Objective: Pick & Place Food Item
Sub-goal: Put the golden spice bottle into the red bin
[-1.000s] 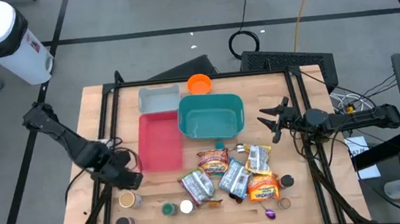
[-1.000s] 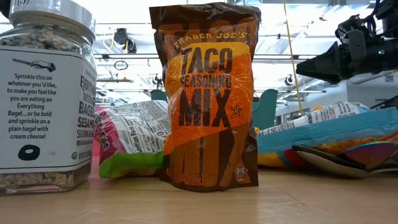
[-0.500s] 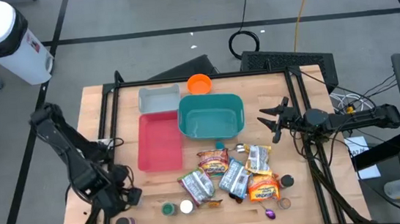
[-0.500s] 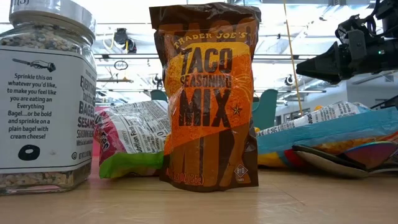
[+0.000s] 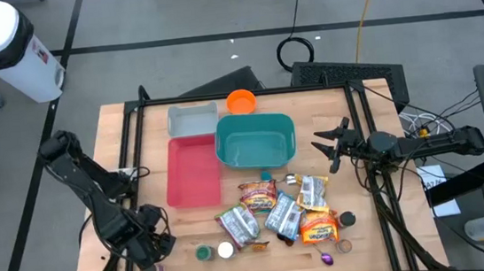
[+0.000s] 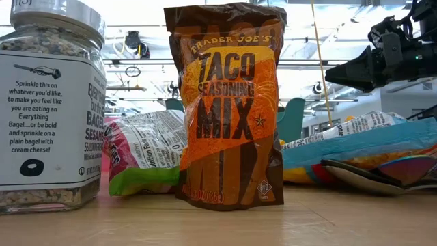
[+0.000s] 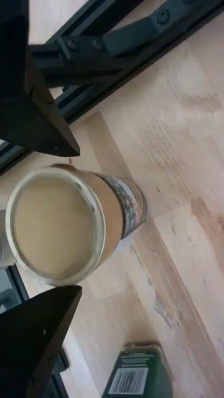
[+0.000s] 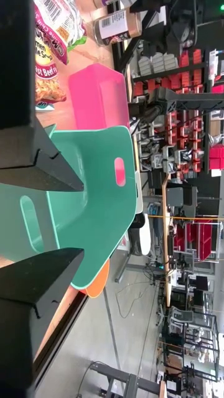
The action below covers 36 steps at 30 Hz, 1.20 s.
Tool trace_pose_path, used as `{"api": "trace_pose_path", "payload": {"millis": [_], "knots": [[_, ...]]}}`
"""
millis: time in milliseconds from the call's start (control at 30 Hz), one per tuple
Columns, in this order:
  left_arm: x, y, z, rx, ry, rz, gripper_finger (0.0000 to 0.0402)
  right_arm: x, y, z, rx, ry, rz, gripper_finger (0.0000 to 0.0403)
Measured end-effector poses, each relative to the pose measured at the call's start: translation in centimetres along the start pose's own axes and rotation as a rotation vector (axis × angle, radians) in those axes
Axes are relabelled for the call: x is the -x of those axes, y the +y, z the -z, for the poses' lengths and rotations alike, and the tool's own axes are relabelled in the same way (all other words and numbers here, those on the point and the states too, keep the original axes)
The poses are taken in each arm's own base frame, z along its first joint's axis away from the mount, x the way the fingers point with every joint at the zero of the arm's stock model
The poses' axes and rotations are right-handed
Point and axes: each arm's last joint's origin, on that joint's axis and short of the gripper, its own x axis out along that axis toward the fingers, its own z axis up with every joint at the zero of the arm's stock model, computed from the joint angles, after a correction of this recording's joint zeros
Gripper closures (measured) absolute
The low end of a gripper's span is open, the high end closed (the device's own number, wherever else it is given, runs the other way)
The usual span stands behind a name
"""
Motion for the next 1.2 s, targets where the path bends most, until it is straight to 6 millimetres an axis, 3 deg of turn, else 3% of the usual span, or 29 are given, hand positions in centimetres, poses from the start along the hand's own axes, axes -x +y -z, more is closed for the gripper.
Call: {"api": "trace_pose_path", "payload": {"millis": [300,500,600,767,967,1200], "knots": [[-0.9,-0.7,0.3,-0.078,0.001,-0.008,0.0067,0.0,0.0,0.0,0.0,0.0,0.0,0.0252],[-0.9,-0.8,0.3,-0.075,0.019,-0.006,0.0121,0.0,0.0,0.0,0.0,0.0,0.0,0.0252],[-0.6,-1.2,-0.2,-0.088,0.048,0.007,0.0124,0.0,0.0,0.0,0.0,0.001,0.0,0.0252],[1.7,-1.4,-1.5,-0.081,0.048,0.111,0.0124,0.0,0.0,0.0,0.0,0.0,0.0,0.0252],[6.0,-0.8,-3.4,-0.045,-0.102,0.307,0.0124,0.0,0.0,0.0,0.0,0.001,0.0,0.0252],[9.6,0.3,-7.5,0.014,-0.301,0.423,0.0124,0.0,0.0,0.0,0.0,0.001,0.0,0.0252]]}}
